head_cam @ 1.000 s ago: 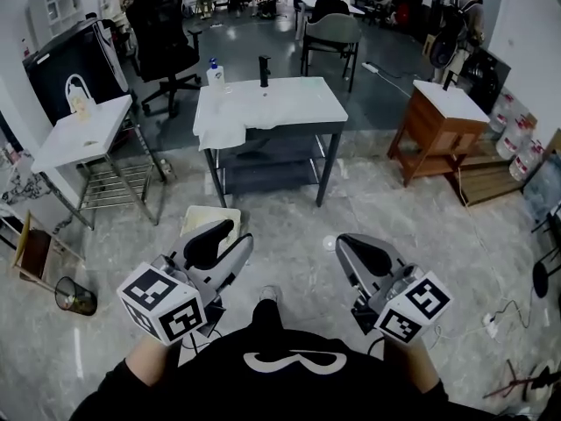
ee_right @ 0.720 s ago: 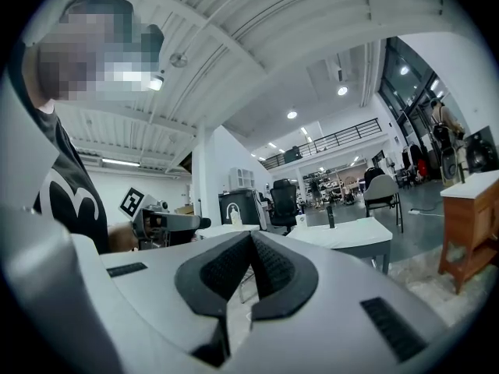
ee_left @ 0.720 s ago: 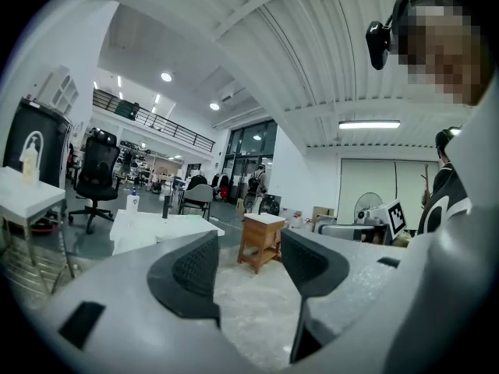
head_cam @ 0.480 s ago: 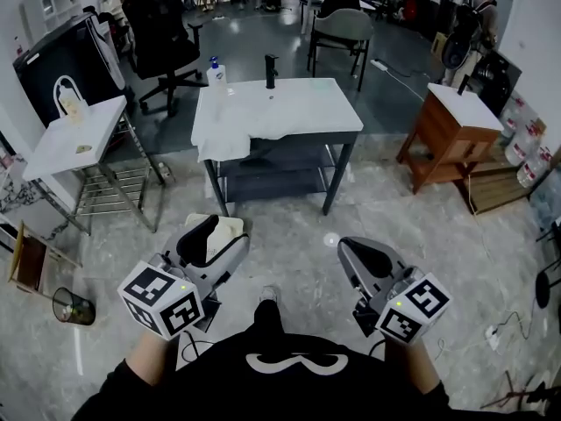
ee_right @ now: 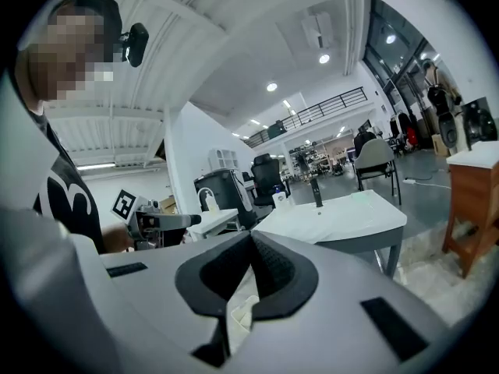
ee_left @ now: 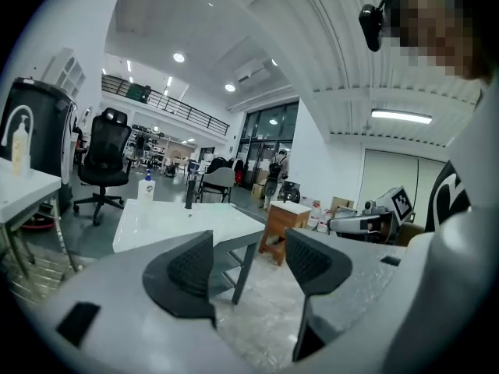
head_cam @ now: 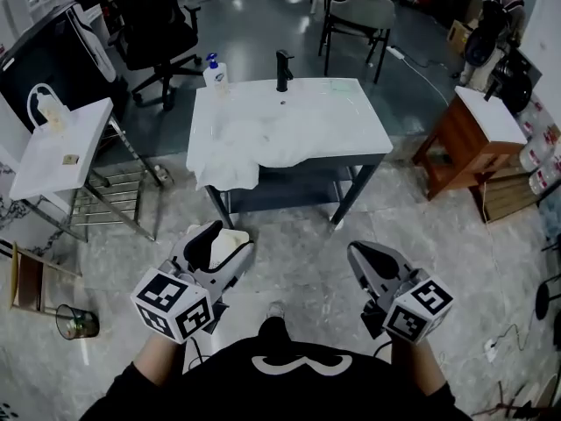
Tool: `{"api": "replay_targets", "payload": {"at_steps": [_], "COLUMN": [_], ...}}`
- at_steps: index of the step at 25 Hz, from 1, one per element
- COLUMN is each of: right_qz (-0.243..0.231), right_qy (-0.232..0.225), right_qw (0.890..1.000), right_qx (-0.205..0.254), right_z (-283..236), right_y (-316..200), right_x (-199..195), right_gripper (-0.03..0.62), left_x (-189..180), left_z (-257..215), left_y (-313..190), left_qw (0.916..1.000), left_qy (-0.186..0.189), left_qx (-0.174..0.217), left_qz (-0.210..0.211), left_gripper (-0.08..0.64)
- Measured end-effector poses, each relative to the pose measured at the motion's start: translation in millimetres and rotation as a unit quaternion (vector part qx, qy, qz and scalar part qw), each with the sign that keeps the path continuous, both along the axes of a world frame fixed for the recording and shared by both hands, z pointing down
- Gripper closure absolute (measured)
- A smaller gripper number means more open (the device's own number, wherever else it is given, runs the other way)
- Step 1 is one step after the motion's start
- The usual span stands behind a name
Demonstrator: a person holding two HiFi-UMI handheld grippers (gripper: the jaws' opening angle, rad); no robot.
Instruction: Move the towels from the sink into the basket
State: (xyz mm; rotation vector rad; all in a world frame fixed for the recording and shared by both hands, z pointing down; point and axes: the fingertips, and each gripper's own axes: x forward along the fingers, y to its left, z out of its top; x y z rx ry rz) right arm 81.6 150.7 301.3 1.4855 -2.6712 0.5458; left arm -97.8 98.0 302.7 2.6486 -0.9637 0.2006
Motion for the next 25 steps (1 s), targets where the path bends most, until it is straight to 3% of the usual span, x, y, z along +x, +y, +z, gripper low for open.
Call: {"api": "replay_targets", "payload": {"at_steps": [7,14,25], "right_qz": [0.016,0.025,-0.029], "right_qy": [0.017,0.004,0.002], "right_qw": [0.999,0.999,0.999], "right_qx": [-0.028,-0.037,-0.038], "right_z": [19.5,32.0,37.0], "right_y": [-100.6,-139.5,-225.2], "right_x": [15.8,32.9,71.6], "right_gripper": [0.589,0.589,0.589], "left_x": [12.2,40.4,80.9], "left_z": [37.3,42.5,43.1], "left_y": [-95.1,-139.3,-204.3], "left_qw": [0.9991,0.9985,0.9984], "left_qy": [-0.001,-0.016,-0.04], "left_qx": [-0.039,-0.04,-0.04], "left_qz": [0.016,0.034,0.001], "left_gripper": [0.288,0.288,0.287]}}
